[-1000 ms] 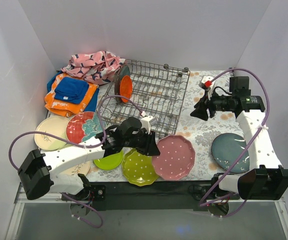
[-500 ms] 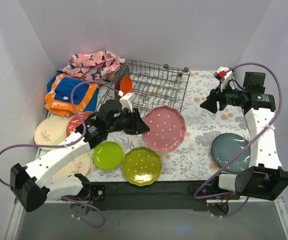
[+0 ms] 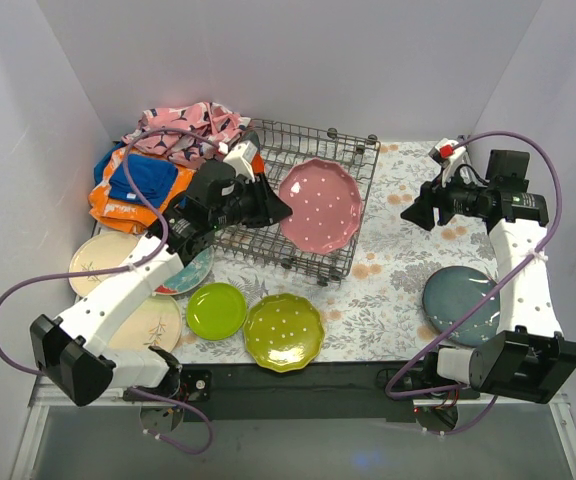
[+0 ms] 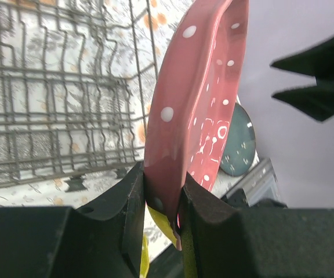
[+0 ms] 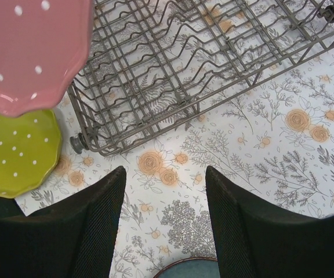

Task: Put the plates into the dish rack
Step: Insert the plate into the dish rack

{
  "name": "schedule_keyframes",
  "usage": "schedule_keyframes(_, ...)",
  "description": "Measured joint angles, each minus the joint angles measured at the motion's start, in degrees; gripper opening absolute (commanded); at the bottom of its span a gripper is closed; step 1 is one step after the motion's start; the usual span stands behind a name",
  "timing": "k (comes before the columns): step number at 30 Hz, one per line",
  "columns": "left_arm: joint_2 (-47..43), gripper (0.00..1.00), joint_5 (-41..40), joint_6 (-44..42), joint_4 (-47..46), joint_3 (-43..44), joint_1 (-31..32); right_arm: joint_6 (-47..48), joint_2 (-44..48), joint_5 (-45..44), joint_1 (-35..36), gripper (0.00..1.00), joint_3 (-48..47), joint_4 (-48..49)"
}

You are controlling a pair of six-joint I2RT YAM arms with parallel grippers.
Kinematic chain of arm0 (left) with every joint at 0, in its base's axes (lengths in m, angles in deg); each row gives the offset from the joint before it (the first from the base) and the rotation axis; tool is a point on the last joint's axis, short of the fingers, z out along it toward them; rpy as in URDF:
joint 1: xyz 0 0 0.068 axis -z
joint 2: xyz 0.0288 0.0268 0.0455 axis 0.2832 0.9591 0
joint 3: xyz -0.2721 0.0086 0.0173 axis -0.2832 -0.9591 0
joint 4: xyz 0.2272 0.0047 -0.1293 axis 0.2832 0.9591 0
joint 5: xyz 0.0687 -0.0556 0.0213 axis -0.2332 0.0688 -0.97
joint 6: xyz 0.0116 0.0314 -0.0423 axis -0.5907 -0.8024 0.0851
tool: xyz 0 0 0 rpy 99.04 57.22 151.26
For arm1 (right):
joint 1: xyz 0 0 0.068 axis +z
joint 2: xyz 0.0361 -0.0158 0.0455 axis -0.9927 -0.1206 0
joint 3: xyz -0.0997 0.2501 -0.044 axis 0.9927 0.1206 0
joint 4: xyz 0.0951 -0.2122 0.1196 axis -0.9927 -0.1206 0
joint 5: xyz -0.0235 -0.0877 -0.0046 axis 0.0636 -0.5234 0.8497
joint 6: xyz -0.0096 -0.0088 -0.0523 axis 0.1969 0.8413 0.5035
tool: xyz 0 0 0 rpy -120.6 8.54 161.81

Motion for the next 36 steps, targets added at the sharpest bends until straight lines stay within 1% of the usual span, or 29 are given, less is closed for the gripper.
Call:
schedule_keyframes(8, 6.38, 0.00, -4.79, -1.75, 2.82, 8.39, -4.72, -0.70, 0.44, -0.04, -0.11, 0.63, 2.93, 0.98)
schedule_keyframes(13, 11.78, 0.00, -8.04, -5.18, 3.65, 15.21, -6.97, -1.27, 0.46, -0.07, -0.11, 0.63, 3.54, 1.36)
schedule_keyframes(17, 17.31, 0.00, -12.26, -8.87, 3.65, 20.11, -7.69, -1.29, 0.63, -0.11, -0.11, 0.63, 3.93, 2.21)
schedule_keyframes(22, 22.71, 0.00, -18.05, -14.38, 4.55, 23.34, -7.69, -1.27, 0.70, -0.63, -0.11, 0.63, 5.46, 2.56)
schedule_keyframes(29, 28.17, 0.00, -25.49, -21.79, 4.85, 25.20, -7.69, -1.29, 0.70, -1.33, -0.11, 0.63, 6.47, 2.73)
schedule_keyframes(36, 33.24, 0.00, -30.88, -26.60, 3.10, 27.10, -7.72, -1.27, 0.61, -1.44, -0.11, 0.63, 7.63, 3.48)
